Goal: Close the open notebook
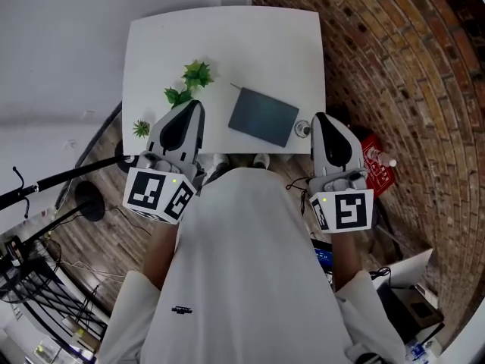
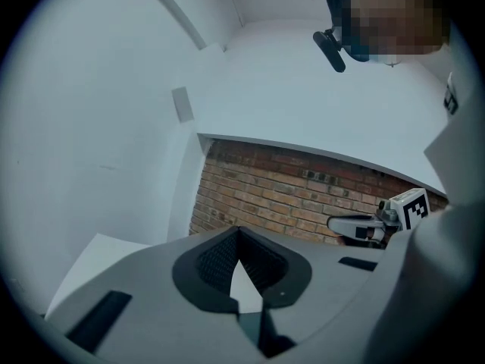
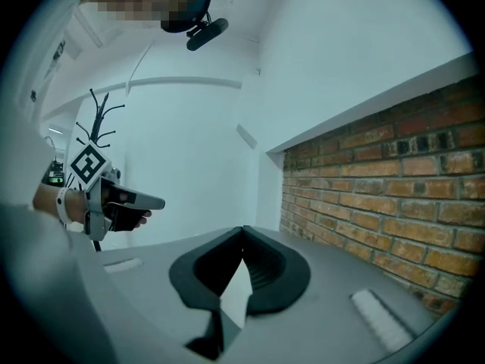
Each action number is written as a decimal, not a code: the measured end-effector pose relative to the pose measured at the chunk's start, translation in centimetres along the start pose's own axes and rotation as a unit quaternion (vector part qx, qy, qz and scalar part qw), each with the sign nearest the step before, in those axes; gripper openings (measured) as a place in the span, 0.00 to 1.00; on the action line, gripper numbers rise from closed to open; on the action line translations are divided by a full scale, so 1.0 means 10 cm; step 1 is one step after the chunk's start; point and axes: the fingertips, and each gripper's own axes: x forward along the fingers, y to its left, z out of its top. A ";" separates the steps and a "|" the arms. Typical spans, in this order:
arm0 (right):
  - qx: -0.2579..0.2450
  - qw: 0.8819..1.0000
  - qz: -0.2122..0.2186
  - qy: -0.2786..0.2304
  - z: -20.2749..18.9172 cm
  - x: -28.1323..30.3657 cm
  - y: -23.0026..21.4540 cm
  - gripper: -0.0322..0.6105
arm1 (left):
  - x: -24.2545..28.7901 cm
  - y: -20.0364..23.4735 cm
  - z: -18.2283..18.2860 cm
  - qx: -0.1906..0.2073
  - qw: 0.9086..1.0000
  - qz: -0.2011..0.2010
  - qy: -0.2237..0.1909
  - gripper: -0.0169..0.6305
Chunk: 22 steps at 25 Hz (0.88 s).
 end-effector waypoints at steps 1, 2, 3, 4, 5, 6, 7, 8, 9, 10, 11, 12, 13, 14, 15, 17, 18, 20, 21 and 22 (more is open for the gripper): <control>0.000 1.000 0.002 -0.001 0.01 0.01 0.01 0.07 | 0.02 -0.04 -0.01 0.001 1.000 -0.005 0.002 0.04; 0.000 1.000 0.004 -0.002 0.03 0.02 0.01 0.07 | 0.03 -0.07 -0.02 0.003 1.000 -0.010 0.005 0.04; 0.000 1.000 0.005 -0.003 0.04 0.03 0.01 0.07 | 0.04 -0.10 -0.04 0.004 1.000 -0.015 0.008 0.04; 0.001 1.000 0.007 -0.005 0.06 0.04 0.01 0.07 | 0.04 -0.12 -0.05 0.005 1.000 -0.019 0.010 0.04; 0.002 1.000 0.008 -0.007 0.08 0.06 0.01 0.07 | 0.04 -0.13 -0.06 0.006 1.000 -0.022 0.013 0.04; 0.003 1.000 0.009 -0.009 0.10 0.07 0.01 0.07 | 0.04 -0.14 -0.07 0.007 1.000 -0.024 0.015 0.04; 0.003 1.000 0.009 -0.011 0.13 0.08 0.01 0.07 | 0.04 -0.15 -0.07 0.007 1.000 -0.025 0.016 0.04; 0.004 1.000 0.009 -0.013 0.15 0.08 0.00 0.07 | 0.04 -0.15 -0.08 0.006 0.999 -0.027 0.017 0.04; 0.004 1.000 0.008 -0.015 0.17 0.08 0.00 0.07 | 0.04 -0.16 -0.08 0.006 0.999 -0.028 0.018 0.04; 0.005 1.000 0.007 -0.017 0.19 0.09 -0.01 0.07 | 0.04 -0.17 -0.09 0.006 0.999 -0.030 0.019 0.04; 0.005 1.000 0.006 -0.018 0.21 0.09 -0.02 0.07 | 0.04 -0.17 -0.09 0.006 0.999 -0.032 0.019 0.04; 0.005 1.000 0.007 -0.019 0.22 0.10 -0.02 0.07 | 0.05 -0.18 -0.10 0.006 0.999 -0.034 0.020 0.04; 0.004 1.000 0.008 -0.018 0.23 0.11 -0.02 0.07 | 0.06 -0.19 -0.10 0.005 0.999 -0.035 0.020 0.04; 0.002 1.000 0.010 -0.016 0.24 0.11 -0.01 0.07 | 0.07 -0.20 -0.10 0.005 0.999 -0.037 0.020 0.04; 0.000 1.000 0.010 -0.015 0.24 0.11 -0.02 0.07 | 0.07 -0.21 -0.10 0.005 0.999 -0.038 0.020 0.04; 0.001 1.000 0.003 -0.016 0.24 0.10 -0.05 0.07 | 0.08 -0.23 -0.10 0.007 0.999 -0.041 0.019 0.04; 0.002 1.000 -0.001 -0.016 0.23 0.08 -0.07 0.07 | 0.08 -0.24 -0.11 0.008 0.999 -0.043 0.020 0.04; 0.004 1.000 -0.009 -0.014 0.20 0.05 -0.09 0.07 | 0.08 -0.26 -0.12 0.009 0.999 -0.046 0.022 0.04; 0.006 1.000 -0.012 -0.013 0.18 0.04 -0.09 0.07 | 0.07 -0.27 -0.13 0.009 0.999 -0.047 0.023 0.04; 0.009 1.000 -0.013 -0.011 0.16 0.04 -0.09 0.07 | 0.07 -0.26 -0.13 0.010 0.999 -0.047 0.024 0.04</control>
